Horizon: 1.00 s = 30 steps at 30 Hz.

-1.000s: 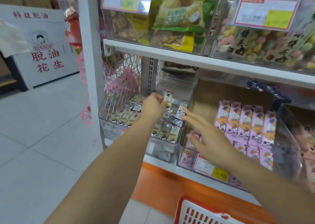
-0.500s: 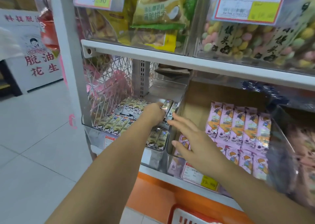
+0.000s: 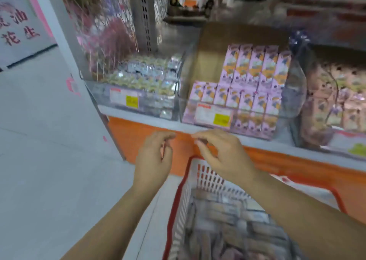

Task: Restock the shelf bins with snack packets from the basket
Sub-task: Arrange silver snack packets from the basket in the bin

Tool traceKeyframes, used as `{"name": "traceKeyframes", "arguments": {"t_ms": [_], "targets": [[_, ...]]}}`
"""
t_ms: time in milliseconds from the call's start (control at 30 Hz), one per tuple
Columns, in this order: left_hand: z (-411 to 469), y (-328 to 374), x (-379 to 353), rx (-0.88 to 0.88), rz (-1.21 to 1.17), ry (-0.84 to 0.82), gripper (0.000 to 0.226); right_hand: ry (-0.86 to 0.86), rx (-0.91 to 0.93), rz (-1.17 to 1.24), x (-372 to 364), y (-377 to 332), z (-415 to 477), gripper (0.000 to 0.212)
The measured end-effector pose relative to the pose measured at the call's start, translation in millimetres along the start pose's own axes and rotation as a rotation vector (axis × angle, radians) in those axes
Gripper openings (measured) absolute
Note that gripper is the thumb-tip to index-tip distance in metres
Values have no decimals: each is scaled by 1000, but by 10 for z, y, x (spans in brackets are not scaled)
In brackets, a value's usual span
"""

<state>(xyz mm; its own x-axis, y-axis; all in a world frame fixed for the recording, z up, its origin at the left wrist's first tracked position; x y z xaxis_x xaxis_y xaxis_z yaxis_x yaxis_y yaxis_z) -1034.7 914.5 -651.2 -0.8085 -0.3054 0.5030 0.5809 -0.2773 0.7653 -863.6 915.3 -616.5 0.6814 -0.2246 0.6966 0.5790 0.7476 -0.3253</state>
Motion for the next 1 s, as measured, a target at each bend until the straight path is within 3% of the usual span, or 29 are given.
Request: {"name": "traceKeyframes", "arguments": {"t_ms": [100,167,233,300,400,633,833,1000], "targets": [[-525,-414,-409,75,143,-287,41,-248,-267,53,-198,220,-718,23],[-769,-619,-603,109,190,-401,33,-440,-437,76,-318,398,-1154,19],[-878,-715,-734,120,187,-448,34,-655,-572,93,-429,544,-1545,16],[-889,-754,-811,155,154,-442,33,-845,-682,37,-524,687,-1875,25],[-876,-767,-856,201,94,-383,32,-1019,-835,21,-709,971,-2310,38],[-902,-798,-869,236,65,-354,30,-1374,-530,-291,-1224,1290,-2829,37],[-917,-827,-876,247,68,-358,29,-1407,-477,-353,-1332,1319,-2768,34],[-901,-824,-876,246,78,-369,28,-1392,-529,-211,-1222,1257,-2642,37]]}}
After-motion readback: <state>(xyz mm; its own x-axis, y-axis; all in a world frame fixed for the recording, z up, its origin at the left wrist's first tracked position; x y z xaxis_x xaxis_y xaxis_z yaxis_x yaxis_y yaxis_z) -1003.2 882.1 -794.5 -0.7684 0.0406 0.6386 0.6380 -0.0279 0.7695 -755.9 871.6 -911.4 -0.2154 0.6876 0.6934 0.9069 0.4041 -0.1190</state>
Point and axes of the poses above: each hand's wrist, its own z-axis towards the middle knuckle, its own x-axis out of the back of the hand, y = z × x, the point moved 4 cm from there along z, towards the middle knuckle, and after that the axes turned 7 degrees about x, right-handed, at the moved point
